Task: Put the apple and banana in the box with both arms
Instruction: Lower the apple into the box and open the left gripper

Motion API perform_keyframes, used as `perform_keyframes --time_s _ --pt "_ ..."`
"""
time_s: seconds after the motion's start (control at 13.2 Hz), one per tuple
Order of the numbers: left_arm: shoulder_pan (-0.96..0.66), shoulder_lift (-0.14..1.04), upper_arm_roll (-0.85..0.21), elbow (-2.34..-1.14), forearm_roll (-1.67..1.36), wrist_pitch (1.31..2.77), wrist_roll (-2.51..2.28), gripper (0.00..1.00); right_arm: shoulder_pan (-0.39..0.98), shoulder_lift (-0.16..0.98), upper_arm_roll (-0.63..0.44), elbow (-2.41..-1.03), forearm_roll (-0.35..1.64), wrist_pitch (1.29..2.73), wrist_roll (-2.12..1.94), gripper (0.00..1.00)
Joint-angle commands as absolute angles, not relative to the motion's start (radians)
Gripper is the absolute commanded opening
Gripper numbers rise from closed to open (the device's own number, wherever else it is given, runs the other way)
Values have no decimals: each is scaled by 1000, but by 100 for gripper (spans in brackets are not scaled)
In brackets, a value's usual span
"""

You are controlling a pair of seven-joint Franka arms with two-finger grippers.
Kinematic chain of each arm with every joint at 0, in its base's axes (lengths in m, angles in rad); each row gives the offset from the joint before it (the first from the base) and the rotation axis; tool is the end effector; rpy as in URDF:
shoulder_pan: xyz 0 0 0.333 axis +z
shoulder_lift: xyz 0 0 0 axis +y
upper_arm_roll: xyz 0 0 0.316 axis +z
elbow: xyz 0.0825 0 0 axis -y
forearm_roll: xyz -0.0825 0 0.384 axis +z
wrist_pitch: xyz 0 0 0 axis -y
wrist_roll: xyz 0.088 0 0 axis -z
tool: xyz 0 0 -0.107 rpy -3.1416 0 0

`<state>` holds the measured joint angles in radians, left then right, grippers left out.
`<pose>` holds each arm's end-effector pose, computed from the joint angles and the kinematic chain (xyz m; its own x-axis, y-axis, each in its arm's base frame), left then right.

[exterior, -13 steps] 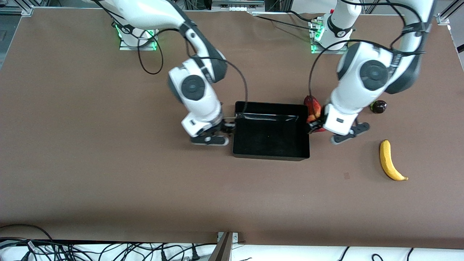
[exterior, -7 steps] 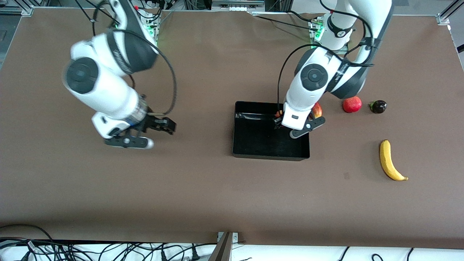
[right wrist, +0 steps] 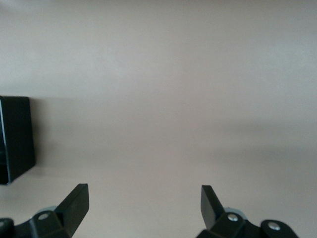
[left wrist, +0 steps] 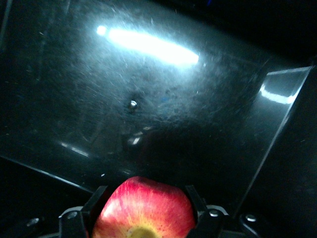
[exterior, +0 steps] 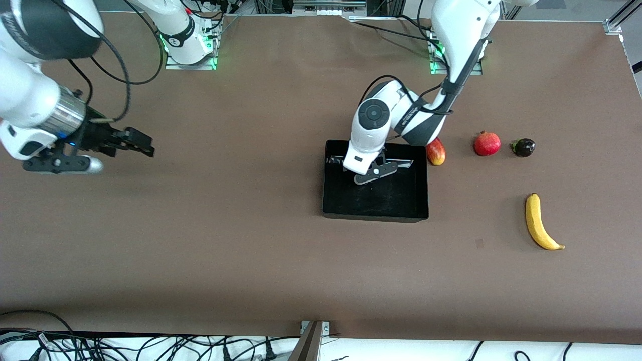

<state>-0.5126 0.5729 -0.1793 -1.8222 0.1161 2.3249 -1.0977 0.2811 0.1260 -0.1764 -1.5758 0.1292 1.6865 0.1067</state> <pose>0.5011 -0.4032 0.2202 0.9386 0.3424 -0.0417 0.3407 -0.9392 -0.0438 0.5938 0.0807 0.5611 0.9996 -0.0152 -0.0252 -0.0178 -0.9944 -0.1038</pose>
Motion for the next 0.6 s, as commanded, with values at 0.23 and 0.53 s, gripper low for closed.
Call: perform_keyframes --time_s 0.23,0.53 --pt "-560 661 -163 -1799 178 2367 -1115 0 135 43 -28 -1631 40 1677 69 100" --pt "-558 658 -163 -1795 206 2362 -1117 100 137 72 -28 -1594 14 1683 72 100"
